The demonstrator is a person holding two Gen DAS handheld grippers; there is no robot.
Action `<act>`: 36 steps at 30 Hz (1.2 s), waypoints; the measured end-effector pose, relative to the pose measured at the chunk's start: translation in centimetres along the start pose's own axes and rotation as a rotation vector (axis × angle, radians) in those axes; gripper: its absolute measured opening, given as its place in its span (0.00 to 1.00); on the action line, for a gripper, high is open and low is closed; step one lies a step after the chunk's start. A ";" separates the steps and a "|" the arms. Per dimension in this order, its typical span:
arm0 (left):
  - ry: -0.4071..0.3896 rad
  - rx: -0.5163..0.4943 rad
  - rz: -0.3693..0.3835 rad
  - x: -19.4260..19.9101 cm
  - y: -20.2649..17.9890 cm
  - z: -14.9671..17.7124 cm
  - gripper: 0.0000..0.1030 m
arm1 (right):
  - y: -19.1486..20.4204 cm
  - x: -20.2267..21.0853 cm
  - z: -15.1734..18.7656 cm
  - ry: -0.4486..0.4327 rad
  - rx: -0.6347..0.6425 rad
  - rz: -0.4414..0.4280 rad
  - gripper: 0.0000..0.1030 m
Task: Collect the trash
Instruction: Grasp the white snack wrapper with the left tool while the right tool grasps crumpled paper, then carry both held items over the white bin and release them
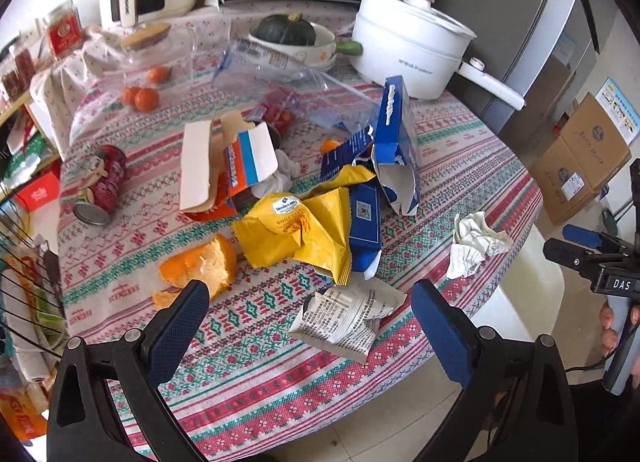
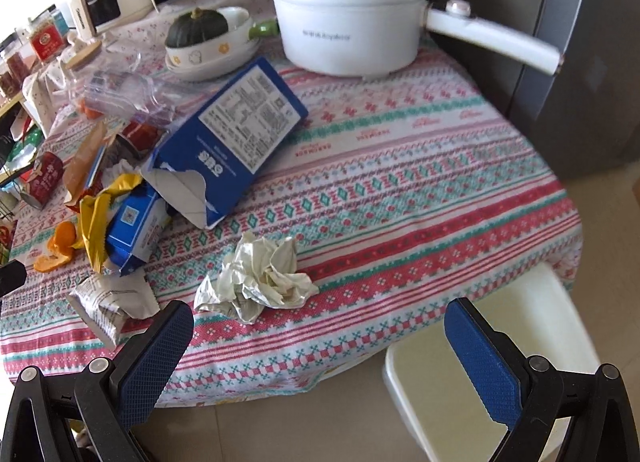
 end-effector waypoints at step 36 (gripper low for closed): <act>0.195 -0.086 0.154 -3.3 0.0 4.7 0.38 | 4.3 -6.0 -0.2 0.120 -0.082 -0.125 0.35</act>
Point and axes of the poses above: each gripper's, at about its wrist camera, not at the fingertips, and x roughly against the way its jaws point, y to its left, z to its underside, the point moved 6 cm from there along -x, roughly the way its jaws point, and after that the axes turned 2 degrees about -y, right-handed, at the moved point
